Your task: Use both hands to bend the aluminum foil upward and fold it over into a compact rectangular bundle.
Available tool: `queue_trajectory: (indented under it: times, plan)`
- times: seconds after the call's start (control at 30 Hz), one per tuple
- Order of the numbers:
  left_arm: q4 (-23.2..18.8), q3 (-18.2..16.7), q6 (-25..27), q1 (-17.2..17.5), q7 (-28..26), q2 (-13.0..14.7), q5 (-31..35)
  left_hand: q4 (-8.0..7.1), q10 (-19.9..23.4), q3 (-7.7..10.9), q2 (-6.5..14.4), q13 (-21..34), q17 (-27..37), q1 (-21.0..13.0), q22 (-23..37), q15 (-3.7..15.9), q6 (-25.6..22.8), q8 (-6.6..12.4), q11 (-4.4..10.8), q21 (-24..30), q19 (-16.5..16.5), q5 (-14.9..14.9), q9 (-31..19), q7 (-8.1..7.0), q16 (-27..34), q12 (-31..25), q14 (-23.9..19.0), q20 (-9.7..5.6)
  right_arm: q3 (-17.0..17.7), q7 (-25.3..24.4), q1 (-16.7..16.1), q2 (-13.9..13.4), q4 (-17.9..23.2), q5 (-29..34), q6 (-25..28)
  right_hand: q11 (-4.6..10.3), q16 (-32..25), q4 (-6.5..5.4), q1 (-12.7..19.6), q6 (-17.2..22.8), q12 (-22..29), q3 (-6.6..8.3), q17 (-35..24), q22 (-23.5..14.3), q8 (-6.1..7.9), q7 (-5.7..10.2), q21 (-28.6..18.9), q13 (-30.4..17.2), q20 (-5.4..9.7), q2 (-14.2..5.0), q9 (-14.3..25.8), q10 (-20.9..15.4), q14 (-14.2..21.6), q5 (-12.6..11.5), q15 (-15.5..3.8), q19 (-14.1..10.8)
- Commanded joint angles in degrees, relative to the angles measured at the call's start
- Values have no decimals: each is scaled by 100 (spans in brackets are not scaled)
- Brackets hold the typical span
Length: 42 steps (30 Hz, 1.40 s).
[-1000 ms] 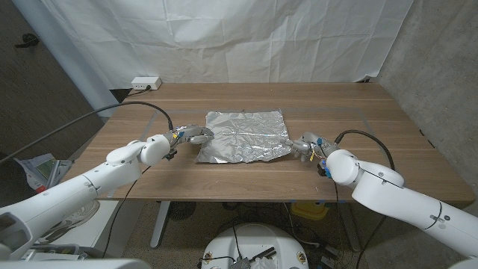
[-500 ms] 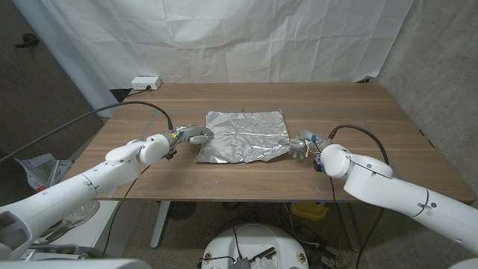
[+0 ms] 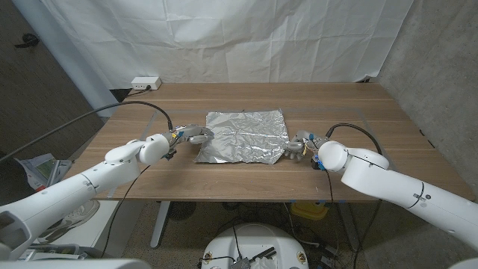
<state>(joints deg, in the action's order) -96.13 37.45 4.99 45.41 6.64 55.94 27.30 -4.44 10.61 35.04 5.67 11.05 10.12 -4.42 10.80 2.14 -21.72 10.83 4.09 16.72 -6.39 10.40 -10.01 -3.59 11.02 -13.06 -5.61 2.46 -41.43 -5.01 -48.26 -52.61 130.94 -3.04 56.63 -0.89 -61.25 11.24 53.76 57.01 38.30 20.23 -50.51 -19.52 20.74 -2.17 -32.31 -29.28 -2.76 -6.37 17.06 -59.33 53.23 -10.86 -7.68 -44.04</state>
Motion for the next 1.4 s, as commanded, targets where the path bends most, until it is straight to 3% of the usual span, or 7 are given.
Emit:
queue_trajectory:
  times: [0.03, 0.33, 0.67, 1.0, 1.4]
  plan:
    - [14, 3, -5, -25, 2, -31, 7, -52, 49, 0, 167, 14, 19, 9, 19, 343, 21, -12, 4, -22, -3, 39, -23, 35, -21, 23, -12, -26, 280, -407, -164, 55, 99, -498, -49, 71, -78, 13, 719, -63, 14, 225, -66, -24, -25, 28, -107, -24, 35, -75, 19, 45, -66, -18, -202, 77]
    - [11, 8, -8, -28, -15, -38, 20, -72, 42, 4, 164, 14, 20, 22, 20, 339, 48, -22, 0, -33, -8, 40, -24, 47, -24, 33, -6, -25, 501, -1130, -599, -12, 276, -360, -591, 159, -350, -98, 1169, 132, 266, 220, -355, -19, 130, -12, -339, -240, 149, -86, 143, -96, 118, 46, -375, -20]
    - [23, 22, -15, -49, 0, -48, 37, -87, 42, 8, 161, 15, 19, 31, 20, 343, 53, -23, 12, -40, -7, 41, -24, 36, -25, 38, -6, -29, 667, -1618, -1068, 16, 233, -97, -1631, 221, -450, -140, 1276, 190, 422, 218, -663, -16, 193, -58, -475, -364, 194, -98, 200, -194, 169, 49, -431, -41]
    - [75, 40, -50, -90, -3, -80, 45, -102, 43, 16, 155, 15, 16, 38, 20, 350, 61, -23, 13, -50, -5, 42, -24, 25, -28, 45, -2, -30, 732, -1706, -1362, 177, -36, 166, -2878, 222, -393, -181, 1289, 154, 455, 228, -840, -13, 223, -54, -553, -393, 224, -107, 265, -151, 119, 45, -439, 21]
    - [177, 64, -110, -143, -16, -122, 30, -109, 38, 23, 145, 15, 13, 41, 20, 357, 69, -24, 21, -58, -1, 43, -23, 29, -30, 53, -2, -35, 546, -1355, -1223, 538, -472, 549, -3731, 215, -300, -226, 1273, 84, 469, 240, -1000, -5, 250, -54, -614, -417, 272, -144, 348, -57, 68, 32, -445, 144]
